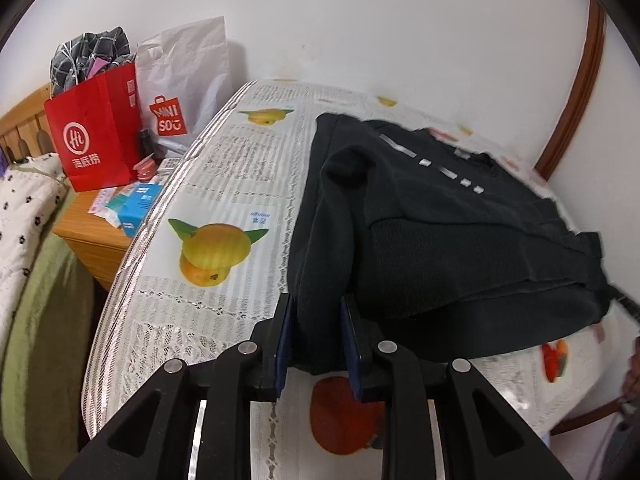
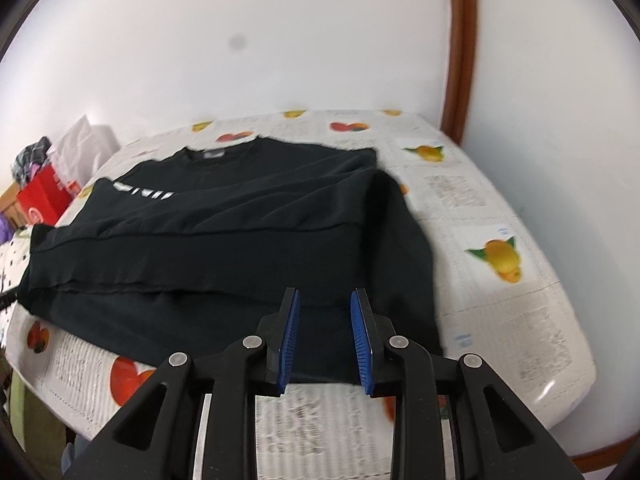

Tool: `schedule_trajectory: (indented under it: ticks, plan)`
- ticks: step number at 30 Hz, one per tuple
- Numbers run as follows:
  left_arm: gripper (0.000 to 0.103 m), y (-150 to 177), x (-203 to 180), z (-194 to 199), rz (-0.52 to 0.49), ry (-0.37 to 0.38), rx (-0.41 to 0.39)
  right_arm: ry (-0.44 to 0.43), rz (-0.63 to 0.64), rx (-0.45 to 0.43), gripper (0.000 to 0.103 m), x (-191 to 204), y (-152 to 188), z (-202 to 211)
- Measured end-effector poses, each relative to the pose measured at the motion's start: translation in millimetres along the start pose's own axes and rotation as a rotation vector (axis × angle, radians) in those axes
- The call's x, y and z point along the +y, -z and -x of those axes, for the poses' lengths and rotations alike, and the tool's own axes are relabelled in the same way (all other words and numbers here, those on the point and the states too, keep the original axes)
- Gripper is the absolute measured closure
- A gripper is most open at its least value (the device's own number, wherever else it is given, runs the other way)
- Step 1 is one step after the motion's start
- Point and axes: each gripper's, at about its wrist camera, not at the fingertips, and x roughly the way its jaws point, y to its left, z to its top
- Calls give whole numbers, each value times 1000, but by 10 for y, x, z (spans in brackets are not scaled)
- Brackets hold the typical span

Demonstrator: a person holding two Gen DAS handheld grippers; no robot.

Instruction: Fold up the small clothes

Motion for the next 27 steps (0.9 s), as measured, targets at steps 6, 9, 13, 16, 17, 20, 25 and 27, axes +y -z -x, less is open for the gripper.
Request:
schedule_trajectory:
  ticks: [6,9,13,16,17,20,25,27]
  plan:
    - [74,27,-187,100,-58,76,-16,-49,18,57,77,170,174,-211]
    - [74,36,-339,51,-93,119,1,-53,8,69,77,167,215,-301]
    - [74,30,-491,-24,-112,175,21,-55,-49,70,77,76,189,-375]
    - [74,13,-590,-127,-134,160,50,-59,-74,70,77,46,156,-430]
    - [74,12,-604,-165,-136,159,62,-53,-73,78,77,51,152,-465]
    - [74,19,-659,-336,-157,112,123,-28,-46,94,77,98,157,-530]
    - [70,40,-712,-433,-189,90,135,1,9,95,76,172,157,-549]
    - [64,33,-732,-444,-193,94,144,2,13,100,76,179,151,-556]
